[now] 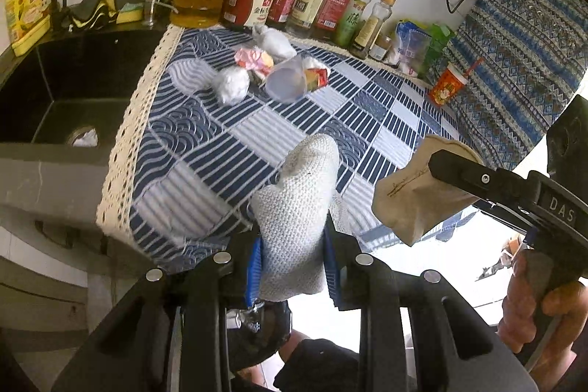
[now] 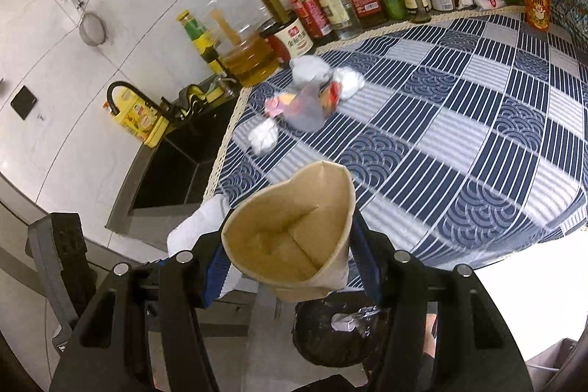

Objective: Collect trash
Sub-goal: 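Carry the tissue and tan cup down over the black trash bin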

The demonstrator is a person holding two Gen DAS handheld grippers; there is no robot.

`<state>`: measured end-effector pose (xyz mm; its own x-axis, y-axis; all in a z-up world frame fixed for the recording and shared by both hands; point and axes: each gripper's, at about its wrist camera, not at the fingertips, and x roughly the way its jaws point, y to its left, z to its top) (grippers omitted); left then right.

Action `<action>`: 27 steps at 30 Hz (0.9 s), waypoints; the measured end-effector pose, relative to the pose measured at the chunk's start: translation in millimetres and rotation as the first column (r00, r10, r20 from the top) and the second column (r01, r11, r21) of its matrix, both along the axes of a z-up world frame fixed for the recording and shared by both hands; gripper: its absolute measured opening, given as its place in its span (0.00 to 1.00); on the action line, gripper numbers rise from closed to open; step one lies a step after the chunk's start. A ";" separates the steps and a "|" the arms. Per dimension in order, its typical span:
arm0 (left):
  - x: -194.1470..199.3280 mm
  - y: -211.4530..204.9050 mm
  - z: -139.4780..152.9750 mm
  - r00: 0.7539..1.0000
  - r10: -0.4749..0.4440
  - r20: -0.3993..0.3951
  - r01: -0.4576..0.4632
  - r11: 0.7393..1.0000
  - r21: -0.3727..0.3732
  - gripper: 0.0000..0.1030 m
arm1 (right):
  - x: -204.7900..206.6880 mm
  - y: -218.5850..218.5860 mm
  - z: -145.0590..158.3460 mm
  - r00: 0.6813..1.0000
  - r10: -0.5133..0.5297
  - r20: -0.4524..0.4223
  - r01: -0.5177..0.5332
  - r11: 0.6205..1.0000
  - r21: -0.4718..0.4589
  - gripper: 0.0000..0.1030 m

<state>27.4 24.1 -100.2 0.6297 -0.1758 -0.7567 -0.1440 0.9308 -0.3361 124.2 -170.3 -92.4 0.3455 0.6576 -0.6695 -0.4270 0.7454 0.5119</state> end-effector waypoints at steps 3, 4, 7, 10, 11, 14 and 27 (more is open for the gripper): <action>-10.5 0.4 -5.3 1.000 0.002 -0.010 -0.002 1.000 -0.005 0.26 | -9.9 5.1 -4.2 1.000 0.013 -0.007 -0.013 1.000 -0.011 0.57; -13.4 0.4 -7.0 1.000 0.003 -0.013 -0.003 1.000 -0.006 0.26 | -12.2 6.4 -5.8 1.000 0.018 -0.009 -0.018 1.000 -0.016 0.57; -21.4 2.5 -13.9 1.000 0.011 -0.028 -0.011 1.000 -0.011 0.26 | -21.4 12.8 -14.8 0.999 0.036 -0.030 -0.037 0.999 -0.029 0.57; -30.0 4.8 -23.5 0.998 0.023 -0.052 -0.024 1.000 -0.017 0.26 | -28.5 18.4 -27.0 0.997 0.051 -0.054 -0.054 0.998 -0.040 0.57; -32.0 5.3 -26.2 0.998 0.025 -0.060 -0.026 0.999 -0.018 0.26 | -30.5 19.7 -31.3 0.997 0.054 -0.063 -0.057 0.997 -0.043 0.57; -37.5 6.0 -36.1 0.996 0.019 -0.090 -0.021 1.000 -0.015 0.26 | -36.6 23.1 -47.6 0.993 0.055 -0.103 -0.061 0.997 -0.053 0.57; -55.1 16.3 -87.3 0.973 0.010 -0.230 -0.016 1.000 -0.025 0.26 | -53.4 31.4 -119.1 0.966 0.051 -0.252 -0.078 0.992 -0.099 0.57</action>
